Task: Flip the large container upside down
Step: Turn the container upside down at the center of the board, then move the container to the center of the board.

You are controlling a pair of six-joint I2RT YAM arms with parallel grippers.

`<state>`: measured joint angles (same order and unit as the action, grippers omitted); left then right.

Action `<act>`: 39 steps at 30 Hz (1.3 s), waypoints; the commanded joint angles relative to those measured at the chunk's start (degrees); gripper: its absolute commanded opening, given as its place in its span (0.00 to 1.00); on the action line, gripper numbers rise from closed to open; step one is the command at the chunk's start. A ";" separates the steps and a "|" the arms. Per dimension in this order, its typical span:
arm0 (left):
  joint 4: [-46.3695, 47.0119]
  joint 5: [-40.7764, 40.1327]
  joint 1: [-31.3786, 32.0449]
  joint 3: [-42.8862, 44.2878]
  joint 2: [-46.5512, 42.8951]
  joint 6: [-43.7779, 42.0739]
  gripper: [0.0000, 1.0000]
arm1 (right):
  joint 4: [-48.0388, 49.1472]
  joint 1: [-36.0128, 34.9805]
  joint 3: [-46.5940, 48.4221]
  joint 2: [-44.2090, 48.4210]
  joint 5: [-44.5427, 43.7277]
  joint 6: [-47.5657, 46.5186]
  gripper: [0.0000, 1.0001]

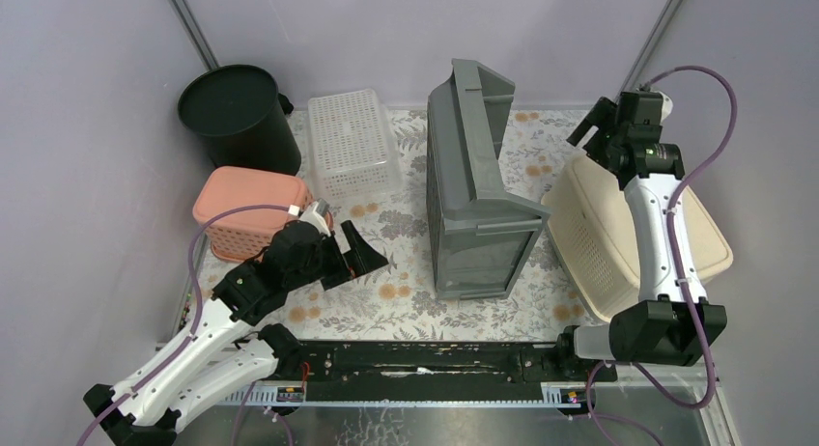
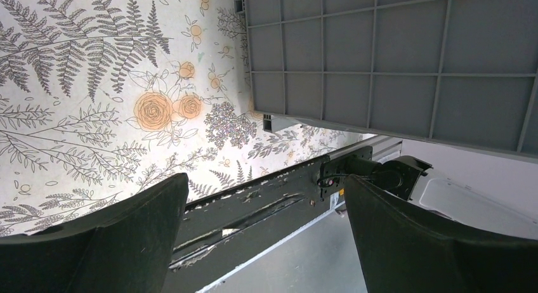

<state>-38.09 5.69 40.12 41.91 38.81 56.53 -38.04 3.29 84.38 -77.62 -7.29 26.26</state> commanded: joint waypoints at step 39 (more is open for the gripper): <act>2.14 0.00 0.05 -1.63 0.55 -2.22 1.00 | 25.66 5.41 22.11 -42.21 24.88 11.68 0.49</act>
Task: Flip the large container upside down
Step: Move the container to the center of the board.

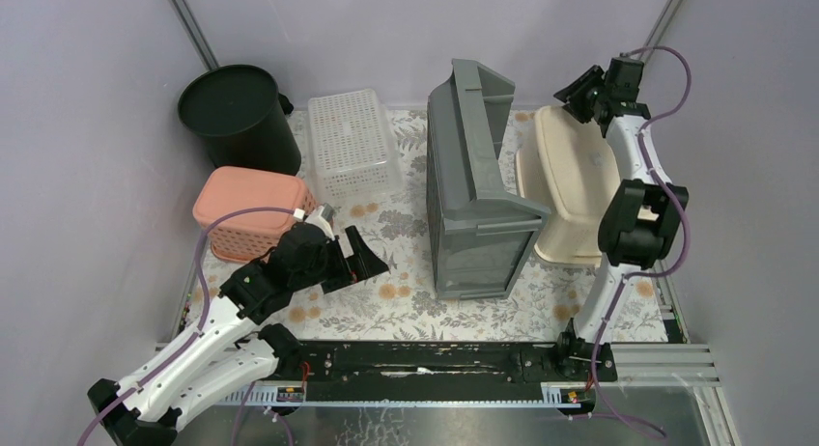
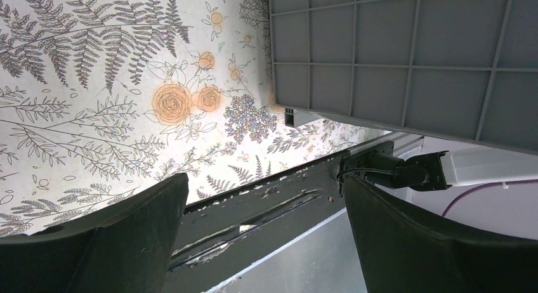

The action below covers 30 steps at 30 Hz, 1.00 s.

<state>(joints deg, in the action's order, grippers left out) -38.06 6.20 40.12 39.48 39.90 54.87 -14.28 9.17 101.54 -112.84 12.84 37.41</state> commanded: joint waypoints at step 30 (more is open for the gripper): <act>-3.62 -2.27 0.06 7.44 -0.61 -2.16 1.00 | -14.27 0.45 -0.99 19.99 13.87 -11.80 0.64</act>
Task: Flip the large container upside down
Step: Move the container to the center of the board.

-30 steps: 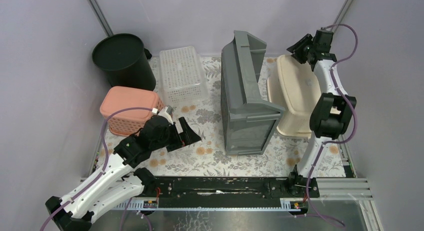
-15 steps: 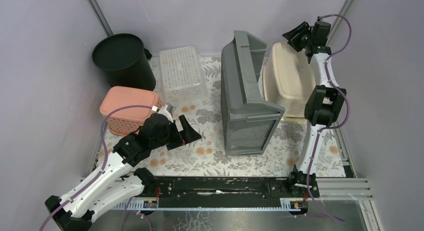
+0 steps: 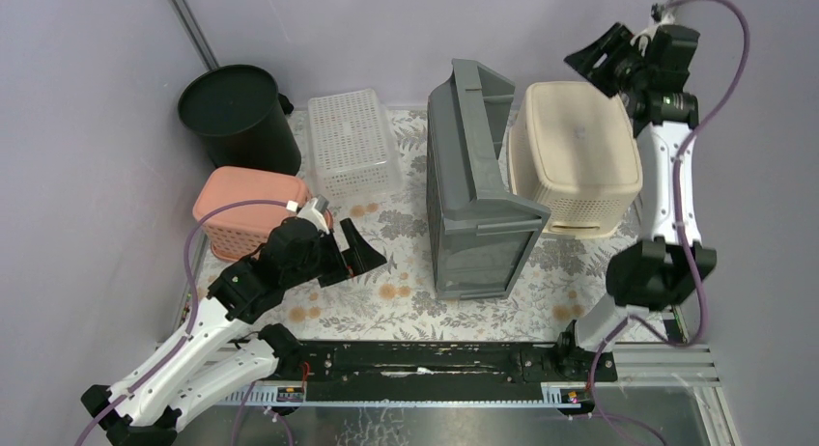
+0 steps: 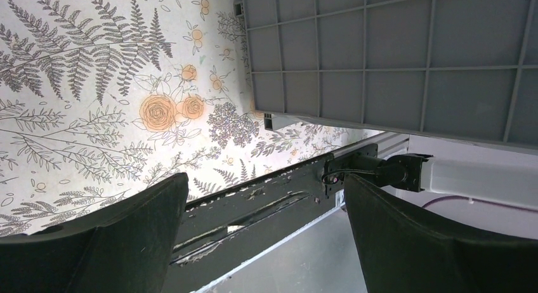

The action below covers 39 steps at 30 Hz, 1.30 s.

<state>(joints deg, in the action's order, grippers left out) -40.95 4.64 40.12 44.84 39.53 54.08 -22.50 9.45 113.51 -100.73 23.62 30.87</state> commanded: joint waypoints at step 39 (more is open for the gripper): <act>-0.96 0.86 0.05 -0.64 -2.35 -1.65 1.00 | -9.53 -2.25 -57.06 50.65 -5.75 -4.08 0.78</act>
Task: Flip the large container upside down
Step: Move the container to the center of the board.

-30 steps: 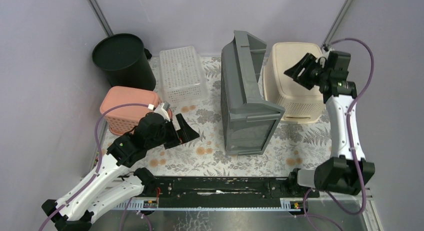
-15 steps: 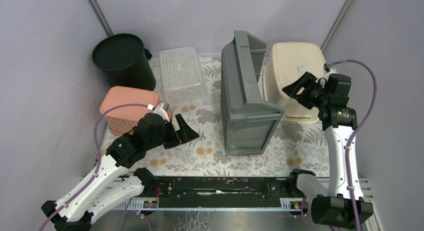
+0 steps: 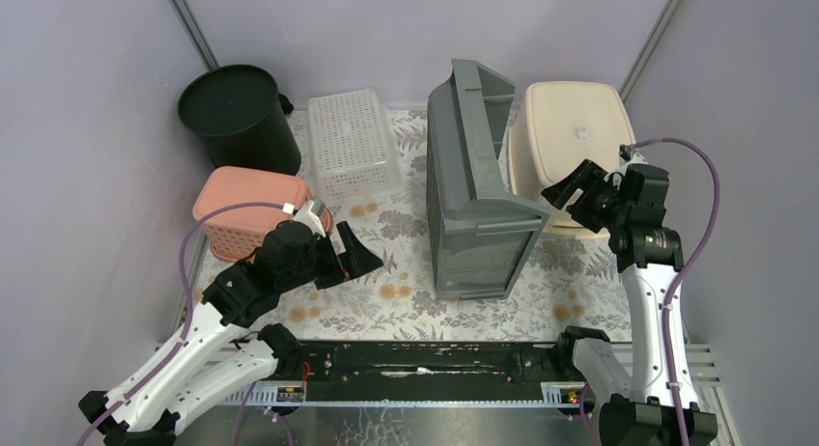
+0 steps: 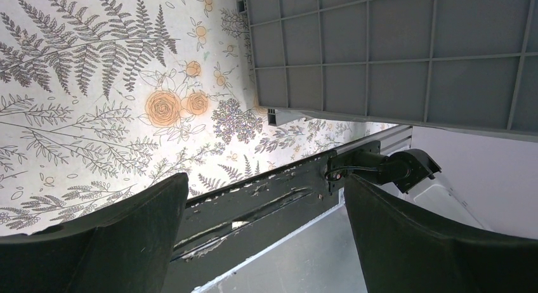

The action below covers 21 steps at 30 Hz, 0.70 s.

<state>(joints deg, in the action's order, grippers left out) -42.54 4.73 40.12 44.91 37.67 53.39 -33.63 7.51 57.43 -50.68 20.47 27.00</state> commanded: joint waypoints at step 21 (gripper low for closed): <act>3.07 1.14 0.05 -3.01 -0.44 -0.85 1.00 | 13.43 -0.34 -2.11 -11.74 -12.31 5.77 0.87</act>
<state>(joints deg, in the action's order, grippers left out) -42.24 5.15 40.12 42.83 37.60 53.36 -25.02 7.51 52.88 -60.03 12.58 31.59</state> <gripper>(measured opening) 0.998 0.858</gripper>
